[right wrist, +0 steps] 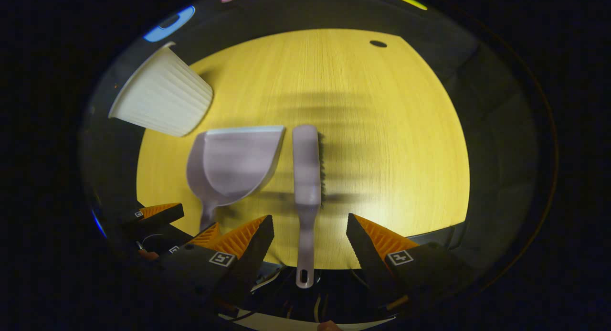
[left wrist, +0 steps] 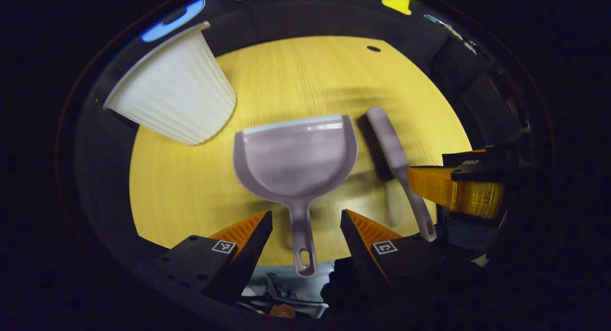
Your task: Pick up the small broom and dustpan from the desktop, sweep the trash into the dustpan with the broom, and then empty the trash into the garbage bin.
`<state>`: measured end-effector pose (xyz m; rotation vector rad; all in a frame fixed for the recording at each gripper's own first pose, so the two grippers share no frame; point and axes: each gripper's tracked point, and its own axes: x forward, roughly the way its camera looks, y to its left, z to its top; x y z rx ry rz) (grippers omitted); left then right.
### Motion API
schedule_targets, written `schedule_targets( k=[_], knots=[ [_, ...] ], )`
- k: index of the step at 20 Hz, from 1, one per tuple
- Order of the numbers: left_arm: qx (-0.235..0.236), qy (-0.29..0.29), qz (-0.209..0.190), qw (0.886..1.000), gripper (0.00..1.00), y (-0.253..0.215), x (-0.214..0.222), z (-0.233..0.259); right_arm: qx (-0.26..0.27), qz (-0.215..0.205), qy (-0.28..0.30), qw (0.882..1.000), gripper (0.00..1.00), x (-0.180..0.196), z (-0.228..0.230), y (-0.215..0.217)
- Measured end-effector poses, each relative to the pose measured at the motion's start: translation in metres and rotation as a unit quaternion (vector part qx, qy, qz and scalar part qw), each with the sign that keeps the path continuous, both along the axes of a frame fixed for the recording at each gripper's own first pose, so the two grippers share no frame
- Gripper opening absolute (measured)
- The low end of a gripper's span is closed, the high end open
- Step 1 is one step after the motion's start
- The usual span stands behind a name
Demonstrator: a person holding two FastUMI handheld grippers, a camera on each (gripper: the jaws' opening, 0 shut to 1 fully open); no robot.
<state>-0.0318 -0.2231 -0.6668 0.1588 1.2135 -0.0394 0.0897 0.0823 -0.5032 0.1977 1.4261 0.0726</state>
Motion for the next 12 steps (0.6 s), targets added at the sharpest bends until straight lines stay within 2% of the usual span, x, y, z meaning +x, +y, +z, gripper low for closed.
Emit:
schedule_targets(
  k=[1, 3, 5, 7, 8, 10, 11, 12],
  knots=[
    [0.007, -0.054, -0.007, 0.999, 0.86, 0.001, 0.000, 0.025, 0.006, 0.003, -0.040, 0.999, 0.99, 0.005, 0.023, -0.001],
    [0.012, -0.165, -0.008, 0.986, 0.86, 0.001, -0.002, 0.079, 0.001, 0.014, -0.136, 0.991, 0.99, 0.016, 0.073, -0.007],
    [0.013, -0.278, -0.008, 0.960, 0.86, -0.002, -0.003, 0.140, -0.010, 0.019, -0.230, 0.973, 0.98, 0.029, 0.129, -0.010],
    [0.014, -0.376, 0.001, 0.927, 0.85, -0.001, -0.007, 0.193, -0.015, 0.014, -0.328, 0.944, 0.99, 0.038, 0.192, -0.010],
    [0.009, -0.421, 0.005, 0.907, 0.86, 0.000, -0.012, 0.220, -0.014, 0.010, -0.377, 0.926, 0.98, 0.041, 0.223, -0.006],
    [-0.017, -0.495, 0.018, 0.869, 0.85, -0.004, -0.020, 0.267, -0.029, 0.001, -0.468, 0.883, 0.98, 0.045, 0.287, -0.007],
    [-0.035, -0.533, 0.024, 0.845, 0.85, -0.007, -0.028, 0.295, -0.039, 0.000, -0.507, 0.861, 0.98, 0.044, 0.309, -0.010],
    [-0.053, -0.555, 0.028, 0.830, 0.83, -0.010, -0.041, 0.311, -0.046, 0.001, -0.545, 0.837, 0.97, 0.043, 0.332, -0.011]
  ],
)
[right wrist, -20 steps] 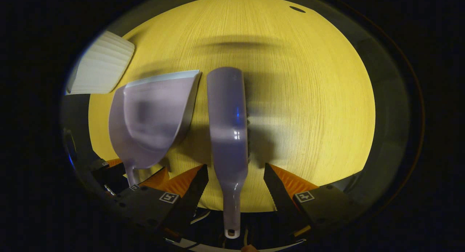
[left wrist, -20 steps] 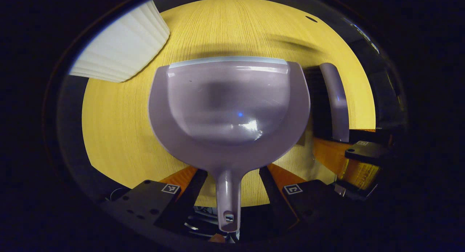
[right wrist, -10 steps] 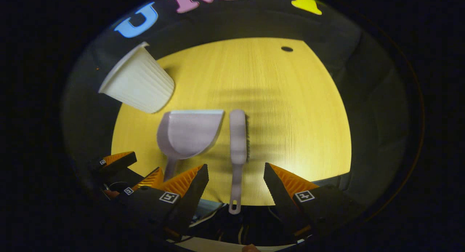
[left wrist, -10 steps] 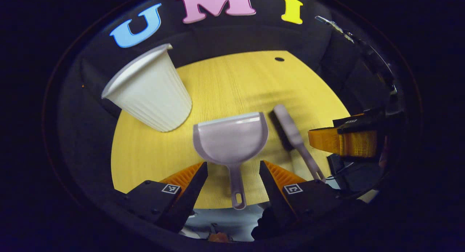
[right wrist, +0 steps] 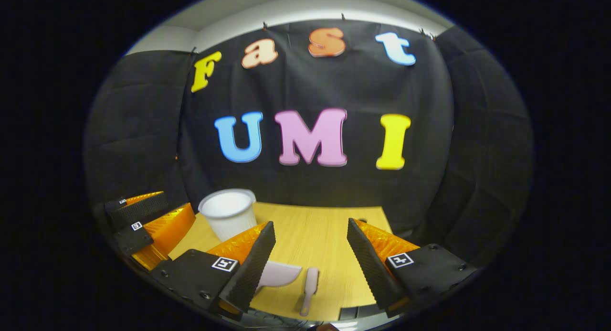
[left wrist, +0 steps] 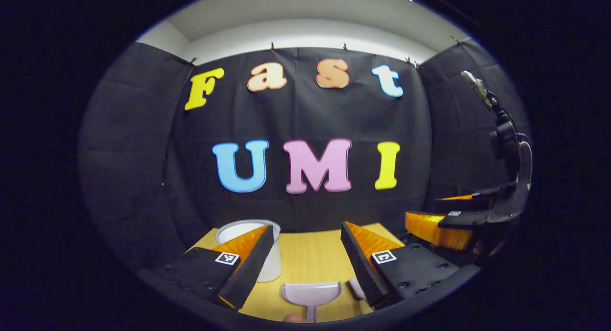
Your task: Pick up the small broom and dustpan from the desktop, sweep the trash into the dustpan with the broom, and then empty the trash into the garbage bin.
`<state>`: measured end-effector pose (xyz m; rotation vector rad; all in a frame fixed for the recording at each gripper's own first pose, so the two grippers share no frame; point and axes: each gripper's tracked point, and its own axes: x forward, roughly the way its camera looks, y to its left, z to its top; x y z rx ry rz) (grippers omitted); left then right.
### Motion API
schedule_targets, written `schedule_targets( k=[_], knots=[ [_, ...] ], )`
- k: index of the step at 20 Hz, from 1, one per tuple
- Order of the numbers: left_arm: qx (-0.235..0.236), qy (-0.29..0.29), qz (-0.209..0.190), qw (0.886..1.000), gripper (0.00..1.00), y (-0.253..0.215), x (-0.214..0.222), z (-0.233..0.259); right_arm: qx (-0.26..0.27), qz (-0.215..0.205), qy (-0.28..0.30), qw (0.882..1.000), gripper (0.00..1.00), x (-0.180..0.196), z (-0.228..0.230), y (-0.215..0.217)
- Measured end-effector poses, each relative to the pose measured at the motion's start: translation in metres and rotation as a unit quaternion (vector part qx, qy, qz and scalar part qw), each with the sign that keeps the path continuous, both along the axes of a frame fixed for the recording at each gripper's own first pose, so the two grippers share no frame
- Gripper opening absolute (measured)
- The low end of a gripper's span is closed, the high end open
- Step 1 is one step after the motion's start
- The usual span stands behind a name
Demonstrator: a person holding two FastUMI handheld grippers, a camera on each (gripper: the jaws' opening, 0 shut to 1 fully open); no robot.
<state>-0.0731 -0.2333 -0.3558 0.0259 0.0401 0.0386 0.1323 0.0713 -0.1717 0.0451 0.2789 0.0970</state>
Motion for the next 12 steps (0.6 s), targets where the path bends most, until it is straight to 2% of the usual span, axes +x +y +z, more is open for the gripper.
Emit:
schedule_targets(
  k=[2, 5, 9, 12],
  knots=[
    [-0.023, -0.022, -0.005, 0.999, 0.83, 0.000, -0.018, 0.015, -0.017, -0.007, -0.079, 0.997, 0.97, -0.007, 0.033, -0.007],
    [-0.043, -0.048, 0.003, 0.998, 0.83, -0.002, -0.032, 0.048, -0.014, -0.001, -0.135, 0.991, 0.96, -0.034, 0.062, -0.017],
    [-0.044, -0.058, 0.036, 0.997, 0.83, 0.000, -0.041, 0.065, -0.008, 0.023, -0.156, 0.987, 0.96, -0.038, 0.071, -0.020],
    [-0.047, -0.052, 0.058, 0.996, 0.83, -0.008, -0.047, 0.068, -0.017, 0.026, -0.159, 0.987, 0.98, -0.041, 0.079, -0.028]
  ],
)
